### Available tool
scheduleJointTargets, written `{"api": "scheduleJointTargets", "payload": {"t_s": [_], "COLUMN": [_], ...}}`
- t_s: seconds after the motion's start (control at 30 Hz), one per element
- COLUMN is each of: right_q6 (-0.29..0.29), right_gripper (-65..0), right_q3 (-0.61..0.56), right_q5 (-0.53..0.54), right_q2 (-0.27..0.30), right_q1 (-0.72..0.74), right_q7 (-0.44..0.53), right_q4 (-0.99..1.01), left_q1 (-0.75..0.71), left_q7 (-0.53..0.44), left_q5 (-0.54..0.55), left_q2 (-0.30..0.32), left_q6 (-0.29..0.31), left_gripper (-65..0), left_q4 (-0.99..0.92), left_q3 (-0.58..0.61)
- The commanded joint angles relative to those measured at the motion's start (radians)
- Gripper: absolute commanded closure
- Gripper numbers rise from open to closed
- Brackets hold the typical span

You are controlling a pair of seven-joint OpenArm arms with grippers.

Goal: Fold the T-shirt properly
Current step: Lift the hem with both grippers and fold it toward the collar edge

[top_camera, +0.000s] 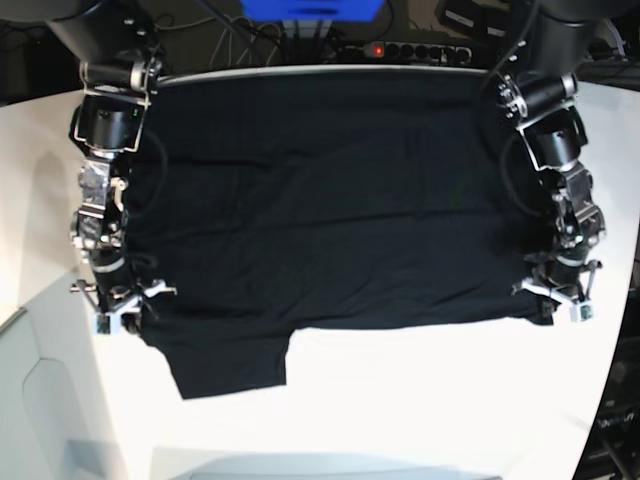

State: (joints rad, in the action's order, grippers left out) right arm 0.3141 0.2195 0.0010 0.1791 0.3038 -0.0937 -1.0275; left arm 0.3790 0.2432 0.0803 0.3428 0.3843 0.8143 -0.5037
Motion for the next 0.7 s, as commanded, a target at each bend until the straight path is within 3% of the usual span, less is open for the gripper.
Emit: {"api": "scheduleJointTargets", "payload": {"t_s": [0.0,0.33,0.5,0.67], "right_q6": [-0.003,-0.002,0.0,0.061], "right_gripper": [0.0,0.0,0.0,0.0], "right_q3": [0.004,0.005,0.059,0.111], "right_q5": [0.006,0.006,0.021,0.08], "right_q2": [0.01,-0.008,-0.01,-0.002], "right_q1": [0.008,-0.13,-0.186,-0.231], "right_q7": [0.018,0.018,0.018,0.019], "right_q4": [-0.034,-0.256,-0.313,-0.314], "left_q1": [0.011,-0.139,-0.216,-0.265], "left_q7": [-0.009,0.009,0.009,0.009], "left_q5": [0.017,0.126,0.192,0.197], "left_q2": [0.016,0.0,0.002,-0.006], "left_q6": [-0.005,-0.005,-0.005,0.0], "left_gripper": [0.0,0.0,0.0,0.0], "left_q4": [0.046,0.239,0.314,0.362], "left_q3": [-0.006,-0.008,-0.046,-0.103]}}
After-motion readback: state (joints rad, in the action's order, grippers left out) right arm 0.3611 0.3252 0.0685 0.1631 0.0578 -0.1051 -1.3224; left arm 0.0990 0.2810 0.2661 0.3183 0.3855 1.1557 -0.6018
